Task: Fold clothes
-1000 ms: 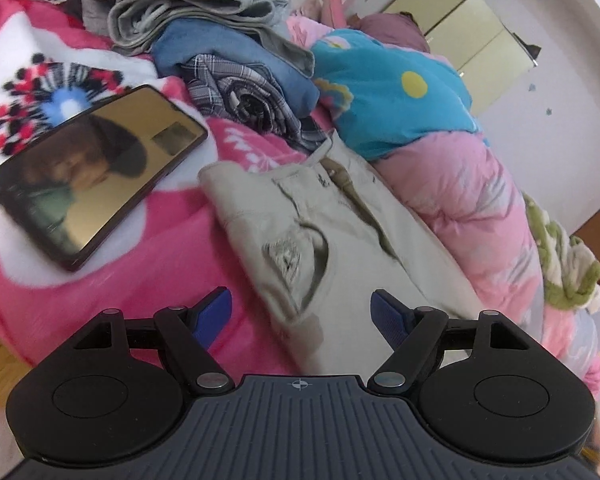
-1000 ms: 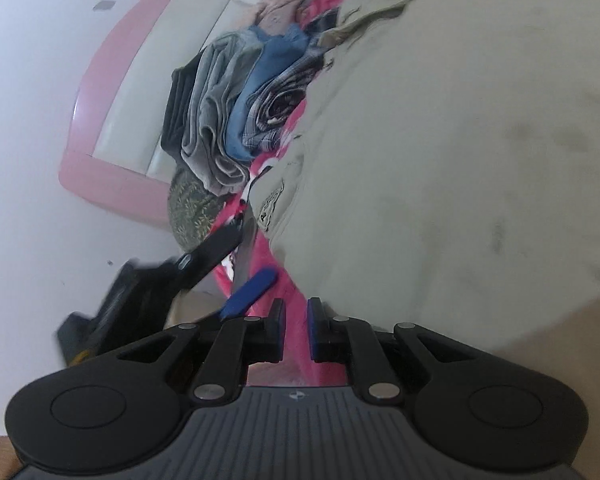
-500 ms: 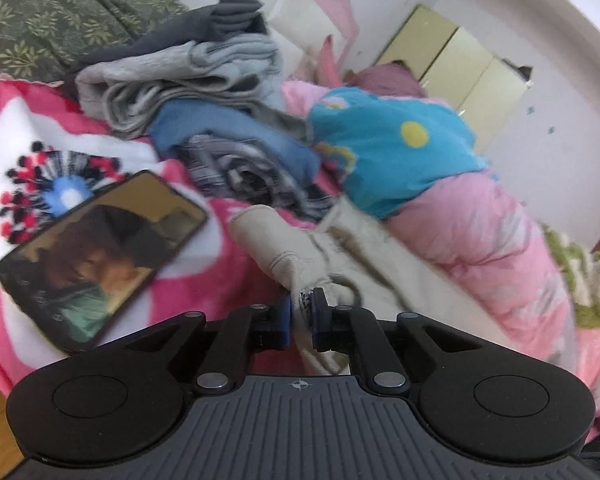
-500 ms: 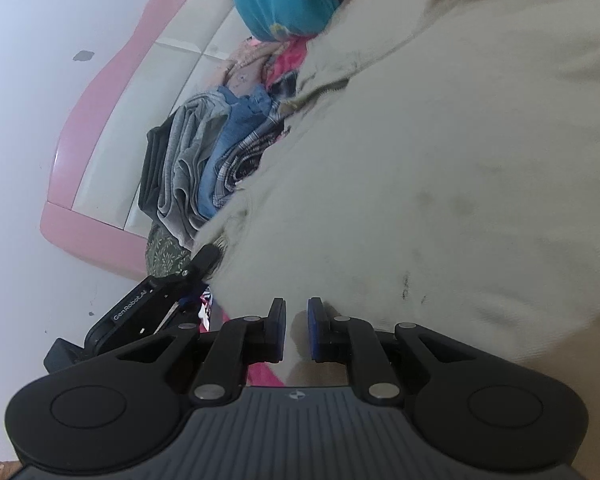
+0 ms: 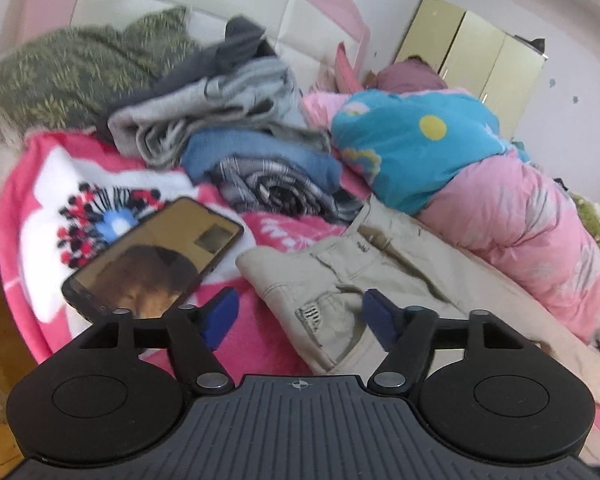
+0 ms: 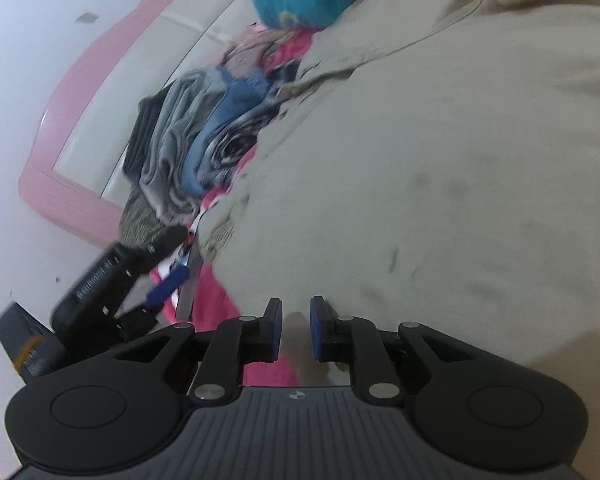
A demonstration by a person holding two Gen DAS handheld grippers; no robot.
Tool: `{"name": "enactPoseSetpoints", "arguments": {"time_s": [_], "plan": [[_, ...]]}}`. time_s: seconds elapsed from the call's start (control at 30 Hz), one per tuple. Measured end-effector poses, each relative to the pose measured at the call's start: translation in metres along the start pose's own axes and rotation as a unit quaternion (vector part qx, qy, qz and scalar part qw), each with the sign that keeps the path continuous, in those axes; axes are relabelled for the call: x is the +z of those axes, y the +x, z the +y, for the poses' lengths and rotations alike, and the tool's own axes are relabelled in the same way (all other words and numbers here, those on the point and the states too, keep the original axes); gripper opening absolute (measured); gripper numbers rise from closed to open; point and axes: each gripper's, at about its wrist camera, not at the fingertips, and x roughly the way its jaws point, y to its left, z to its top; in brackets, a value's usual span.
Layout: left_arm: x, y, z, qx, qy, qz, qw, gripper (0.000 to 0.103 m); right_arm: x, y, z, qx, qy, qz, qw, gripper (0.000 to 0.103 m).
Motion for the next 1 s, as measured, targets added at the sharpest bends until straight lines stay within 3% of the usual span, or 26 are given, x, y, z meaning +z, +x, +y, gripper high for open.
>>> {"name": "enactPoseSetpoints", "arguments": {"time_s": [0.17,0.27,0.4,0.53,0.73,0.87,1.0], "plan": [[0.008,-0.010,-0.025,-0.052,0.010,-0.003,0.9986,0.071,-0.018,-0.002,0.012,0.032,-0.020,0.042,0.998,0.017],[0.012,-0.009,-0.048,-0.100,0.022,0.002,0.9947,0.074,-0.020,-0.023,0.012,0.028,-0.028,0.025,0.999,0.017],[0.006,0.009,-0.089,-0.177,0.044,0.040,0.9824,0.076,-0.009,-0.083,-0.007,0.005,-0.002,-0.058,0.998,0.017],[-0.002,0.044,-0.133,-0.234,0.069,0.096,0.9651,0.076,0.007,-0.147,-0.032,-0.029,0.027,-0.150,0.988,0.017],[-0.010,0.100,-0.193,-0.260,0.140,0.130,0.9465,0.076,0.048,-0.201,-0.065,-0.085,0.048,-0.216,0.971,0.019],[-0.024,0.128,-0.215,-0.260,0.183,0.145,0.9369,0.076,0.088,-0.197,-0.078,-0.133,0.047,-0.209,0.968,0.023],[-0.041,0.141,-0.219,-0.264,0.205,0.153,0.9300,0.074,0.119,-0.173,-0.074,-0.205,-0.038,-0.183,0.961,0.024]]}}
